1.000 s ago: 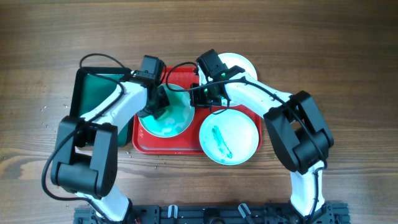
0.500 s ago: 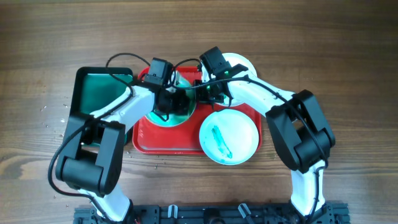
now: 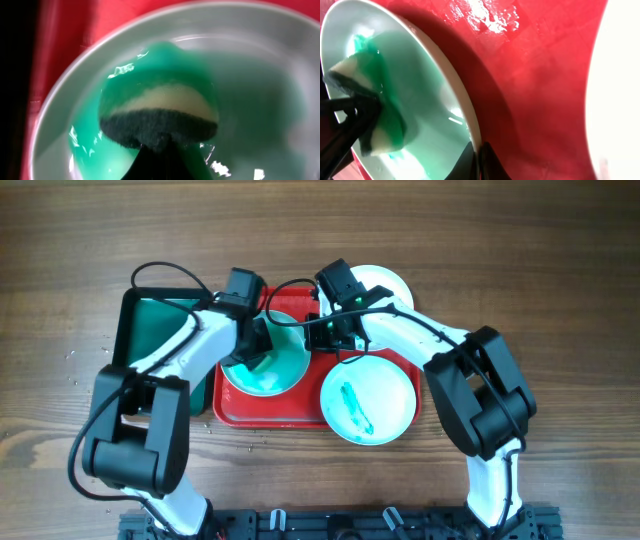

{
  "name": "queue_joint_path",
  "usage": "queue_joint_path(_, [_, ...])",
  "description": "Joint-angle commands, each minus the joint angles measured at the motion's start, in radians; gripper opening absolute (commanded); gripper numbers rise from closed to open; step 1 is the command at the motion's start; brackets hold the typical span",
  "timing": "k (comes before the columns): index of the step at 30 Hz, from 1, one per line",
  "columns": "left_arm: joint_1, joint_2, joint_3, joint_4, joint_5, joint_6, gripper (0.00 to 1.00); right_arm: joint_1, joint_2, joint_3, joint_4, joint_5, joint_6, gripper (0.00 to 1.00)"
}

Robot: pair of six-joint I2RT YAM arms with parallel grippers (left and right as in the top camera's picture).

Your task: Clean dirty plates on tray and stack at the side

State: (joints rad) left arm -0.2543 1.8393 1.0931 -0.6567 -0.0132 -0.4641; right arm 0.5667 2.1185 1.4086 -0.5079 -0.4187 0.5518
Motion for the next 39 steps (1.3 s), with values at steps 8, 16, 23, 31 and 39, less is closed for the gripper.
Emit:
queue_joint_path(8, [-0.005,0.06,-0.059,0.235,0.421,0.291,0.04,-0.005,-0.013,-0.01,0.004,-0.001,-0.003,0.04])
queue_joint_path(16, [-0.002,0.058,0.024,0.058,-0.291,-0.02,0.04,-0.005,-0.013,-0.01,-0.005,0.019,-0.003,0.04])
queue_joint_path(23, [0.011,-0.002,0.386,-0.405,-0.282,-0.047,0.04,-0.005,-0.016,0.011,-0.051,0.056,-0.003,0.04])
queue_joint_path(31, [0.119,-0.131,0.507,-0.502,-0.204,-0.045,0.04,0.032,-0.157,0.098,-0.217,0.338,-0.117,0.04])
queue_joint_path(39, [0.176,-0.128,0.49,-0.511,-0.174,-0.046,0.04,0.27,-0.326,0.098,-0.235,1.054,-0.242,0.04])
